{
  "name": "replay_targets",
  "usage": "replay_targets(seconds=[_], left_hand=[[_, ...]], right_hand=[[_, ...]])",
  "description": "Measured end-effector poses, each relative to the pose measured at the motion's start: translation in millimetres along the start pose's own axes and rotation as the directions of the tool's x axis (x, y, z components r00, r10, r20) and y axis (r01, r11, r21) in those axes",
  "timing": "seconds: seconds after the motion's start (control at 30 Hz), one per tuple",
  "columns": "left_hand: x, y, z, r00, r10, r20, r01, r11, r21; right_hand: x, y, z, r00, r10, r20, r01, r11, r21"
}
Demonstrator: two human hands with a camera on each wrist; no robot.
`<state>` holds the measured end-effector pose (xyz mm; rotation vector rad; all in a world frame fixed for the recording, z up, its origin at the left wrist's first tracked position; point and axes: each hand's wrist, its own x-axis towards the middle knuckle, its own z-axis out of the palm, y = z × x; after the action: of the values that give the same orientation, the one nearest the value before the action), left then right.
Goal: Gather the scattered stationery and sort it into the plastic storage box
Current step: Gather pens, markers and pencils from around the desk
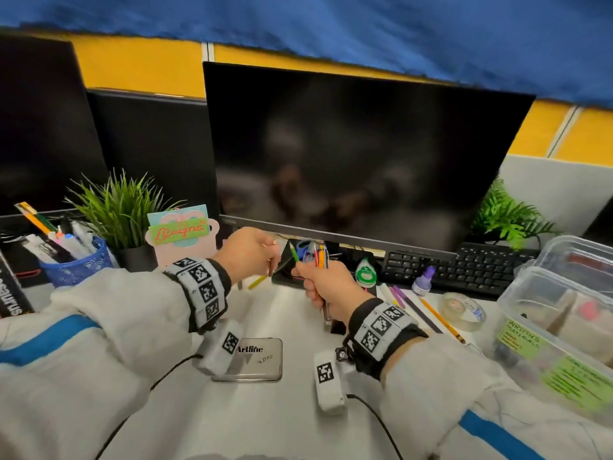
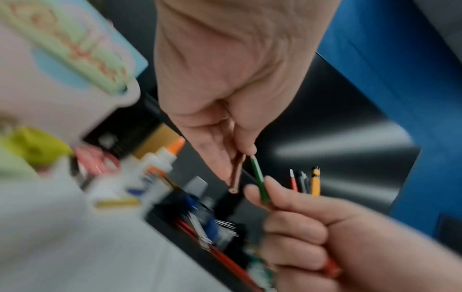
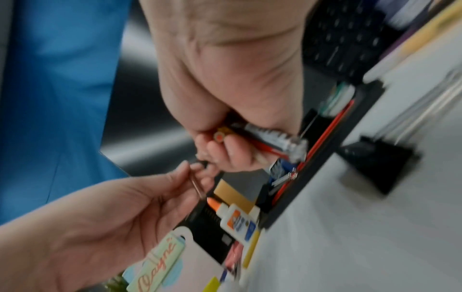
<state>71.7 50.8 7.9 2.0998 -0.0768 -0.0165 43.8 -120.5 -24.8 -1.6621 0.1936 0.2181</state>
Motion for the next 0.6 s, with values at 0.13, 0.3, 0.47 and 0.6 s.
replay_targets(seconds=[0.13, 0.3, 0.47, 0.6], left_hand=[[-25.4, 38.4, 31.1, 0.992, 0.007, 0.122, 0.035, 0.941, -0.336], [-35.2, 67.8, 74.5, 0.980, 0.079, 0.183, -0.017, 0.947, -0.320], [-44.9, 112.9, 133.8, 0.951, -0.054, 0.306, 0.225, 0.797, -0.561], [-56.0, 145.6, 179.1, 0.863, -0.097, 0.496, 0.445, 0.612, -0.654]], right_hand=[[-38.1, -11.5, -27.7, 0.990, -0.113, 0.081, 0.108, 0.992, 0.057], [-73.2, -16.8, -81.6, 0.997, -0.058, 0.048, 0.057, 0.998, 0.004], [-95.5, -30.5, -142.3, 0.988, 0.011, -0.152, 0.027, 0.968, 0.248], [-113.0, -43.2, -173.8, 0.952, -0.026, -0.306, 0.030, 0.999, 0.010]])
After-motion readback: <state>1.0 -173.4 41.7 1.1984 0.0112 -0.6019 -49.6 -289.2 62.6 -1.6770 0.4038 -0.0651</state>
